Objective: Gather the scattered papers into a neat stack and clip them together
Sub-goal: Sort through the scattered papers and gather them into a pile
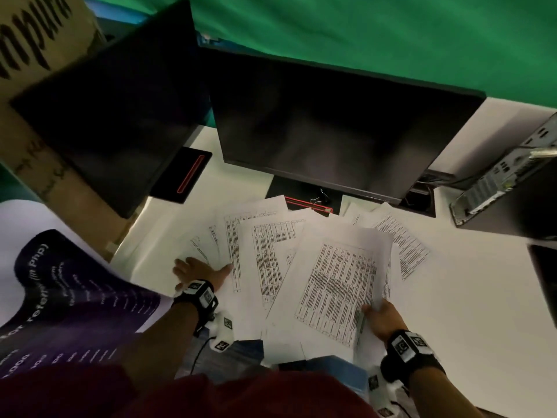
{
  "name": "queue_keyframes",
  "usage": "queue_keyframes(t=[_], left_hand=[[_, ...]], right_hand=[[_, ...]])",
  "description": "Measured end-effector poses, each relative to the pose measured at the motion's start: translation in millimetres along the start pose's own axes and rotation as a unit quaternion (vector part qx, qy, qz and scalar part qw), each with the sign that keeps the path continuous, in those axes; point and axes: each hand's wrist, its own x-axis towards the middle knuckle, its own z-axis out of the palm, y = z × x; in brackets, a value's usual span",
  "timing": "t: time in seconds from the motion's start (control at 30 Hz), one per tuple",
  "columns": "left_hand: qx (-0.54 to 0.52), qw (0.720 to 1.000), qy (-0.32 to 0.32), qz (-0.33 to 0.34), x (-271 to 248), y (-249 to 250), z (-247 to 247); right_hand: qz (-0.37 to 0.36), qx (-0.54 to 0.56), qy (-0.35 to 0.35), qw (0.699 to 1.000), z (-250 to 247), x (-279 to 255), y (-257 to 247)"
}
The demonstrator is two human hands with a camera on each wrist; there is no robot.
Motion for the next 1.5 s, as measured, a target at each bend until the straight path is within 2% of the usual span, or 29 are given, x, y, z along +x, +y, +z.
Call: queue_keyframes(t=[0.1, 0.27, 0.37, 0.47, 0.53, 0.6, 0.67, 0.73, 0.83, 0.9, 1.0, 1.07, 1.13, 1.2, 1.3, 1.37, 1.43, 1.5], left_hand=[[0.002, 1.000, 0.029, 0.011, -8.0, 12.3, 6.9], [-0.045, 0.995, 0.056, 0.066, -17.3, 34.4, 6.1], [-0.211, 0.973, 0.048, 0.078, -24.9, 37.8, 3.5], [-0.339, 0.939, 0.046, 0.045, -28.7, 32.6, -10.9], [-0.330, 0.940, 0.060, 0.068, -24.4, 25.3, -28.9], [-0.265, 0.955, 0.086, 0.099, -21.6, 16.9, -51.3], [-0.227, 0.956, 0.129, 0.134, -24.6, 9.3, -76.8], [-0.200, 0.942, 0.189, 0.193, -28.5, 2.8, -104.2], [-0.266, 0.892, 0.239, 0.278, -32.8, -8.1, -138.9], [-0.354, 0.865, 0.209, 0.288, -39.6, -9.6, -152.2], [-0.500, 0.809, 0.096, 0.295, -51.3, 3.4, -153.2], [-0.537, 0.792, 0.041, 0.286, -53.9, 15.8, -136.9], [-0.526, 0.809, 0.007, 0.263, -49.7, 25.6, -110.2], [-0.476, 0.842, -0.036, 0.252, -42.3, 29.0, -78.9], [-0.361, 0.883, -0.090, 0.286, -40.7, 34.3, -34.5], [-0.303, 0.899, -0.099, 0.300, -47.9, 37.8, -13.9], [-0.281, 0.913, -0.084, 0.284, -51.5, 36.0, -5.3], [-0.314, 0.906, -0.101, 0.265, -51.5, 31.6, -6.1]], right_hand=[[0.008, -0.015, 0.005, 1.000, 2.2, 0.4, -1.2], [0.007, -0.015, 0.010, 1.000, 6.3, -1.9, 0.4], [0.002, -0.001, 0.013, 1.000, 4.0, -5.8, -2.0], [0.003, 0.009, 0.009, 1.000, 3.0, -9.3, -4.8], [0.008, 0.018, 0.005, 1.000, 2.7, -9.6, -6.1], [0.015, 0.031, 0.001, 0.999, 2.6, -6.6, -3.2], [0.025, 0.042, -0.009, 0.999, 2.1, -2.0, 1.8], [0.035, 0.057, -0.018, 0.998, 1.6, 2.1, 6.0], [0.037, 0.073, -0.021, 0.996, 2.5, 7.3, 11.4], [0.040, 0.089, -0.026, 0.995, 3.9, 10.1, 17.2], [0.037, 0.105, -0.035, 0.993, 5.0, 7.2, 14.4], [0.033, 0.112, -0.049, 0.992, 4.5, -2.8, 1.8], [0.024, 0.120, -0.061, 0.991, 6.9, -11.2, -13.3], [0.001, 0.121, -0.070, 0.990, 12.4, -21.0, -29.4], [-0.040, 0.155, -0.085, 0.983, 17.9, -36.2, -47.7], [-0.041, 0.187, -0.097, 0.977, 16.9, -45.5, -56.2], [-0.050, 0.203, -0.105, 0.972, 12.9, -51.3, -62.1], [-0.065, 0.231, -0.125, 0.963, 8.5, -55.2, -64.7]])
